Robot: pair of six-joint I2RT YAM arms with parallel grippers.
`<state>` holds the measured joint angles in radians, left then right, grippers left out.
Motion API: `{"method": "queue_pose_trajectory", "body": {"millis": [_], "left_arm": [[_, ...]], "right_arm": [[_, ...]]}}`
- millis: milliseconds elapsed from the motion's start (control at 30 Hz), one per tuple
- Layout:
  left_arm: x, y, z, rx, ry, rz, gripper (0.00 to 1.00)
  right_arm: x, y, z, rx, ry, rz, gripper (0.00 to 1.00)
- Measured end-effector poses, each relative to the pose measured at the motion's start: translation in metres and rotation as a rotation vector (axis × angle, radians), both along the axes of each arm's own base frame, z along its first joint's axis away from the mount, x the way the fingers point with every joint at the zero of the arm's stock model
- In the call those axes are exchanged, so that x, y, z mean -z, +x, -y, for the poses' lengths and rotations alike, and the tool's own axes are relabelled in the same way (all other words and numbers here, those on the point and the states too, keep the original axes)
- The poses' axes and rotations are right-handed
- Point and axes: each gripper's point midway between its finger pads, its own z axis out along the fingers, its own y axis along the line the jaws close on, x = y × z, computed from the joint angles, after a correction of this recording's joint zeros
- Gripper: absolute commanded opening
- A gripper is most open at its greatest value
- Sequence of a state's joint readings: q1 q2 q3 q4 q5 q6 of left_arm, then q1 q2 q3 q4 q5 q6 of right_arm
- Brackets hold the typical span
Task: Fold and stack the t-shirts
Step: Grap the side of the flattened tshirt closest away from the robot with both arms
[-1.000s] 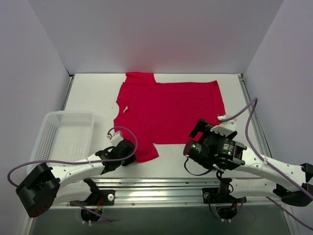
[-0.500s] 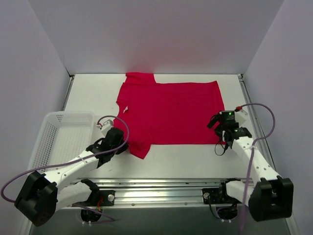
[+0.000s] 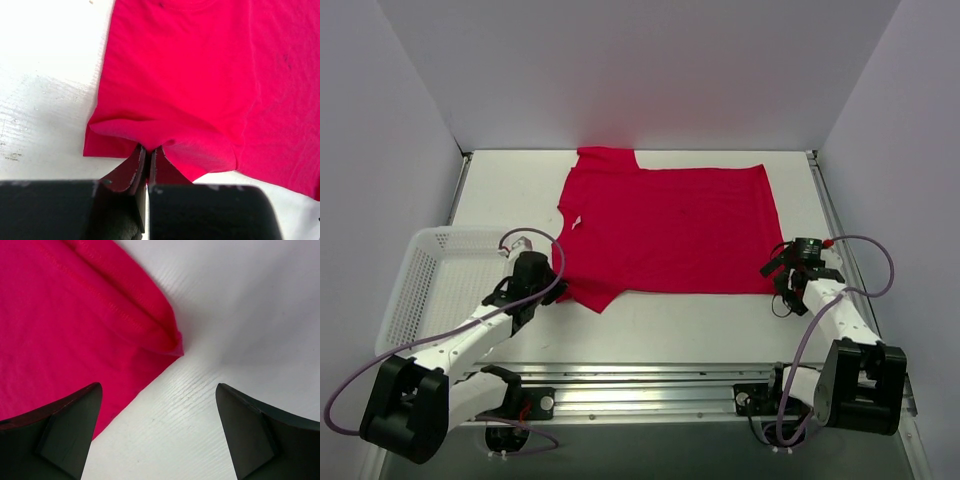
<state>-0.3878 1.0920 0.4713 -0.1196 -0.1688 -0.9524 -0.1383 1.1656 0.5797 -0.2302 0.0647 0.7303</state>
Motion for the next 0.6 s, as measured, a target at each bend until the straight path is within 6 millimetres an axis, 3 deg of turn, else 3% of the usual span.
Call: {"method": "queue_pose_trajectory", "body": {"millis": [300,600], "left_arm": [[0.013,-0.002,-0.004,0.015,-0.011,-0.022,0.02],[0.012,0.000,-0.006,0.013,-0.016,-0.012,0.02]], "right_arm": [[0.019,0.002,0.008,0.030,0.000,-0.054,0.89],[0.026,0.024,0.013,0.027,-0.013,-0.010,0.66]]}}
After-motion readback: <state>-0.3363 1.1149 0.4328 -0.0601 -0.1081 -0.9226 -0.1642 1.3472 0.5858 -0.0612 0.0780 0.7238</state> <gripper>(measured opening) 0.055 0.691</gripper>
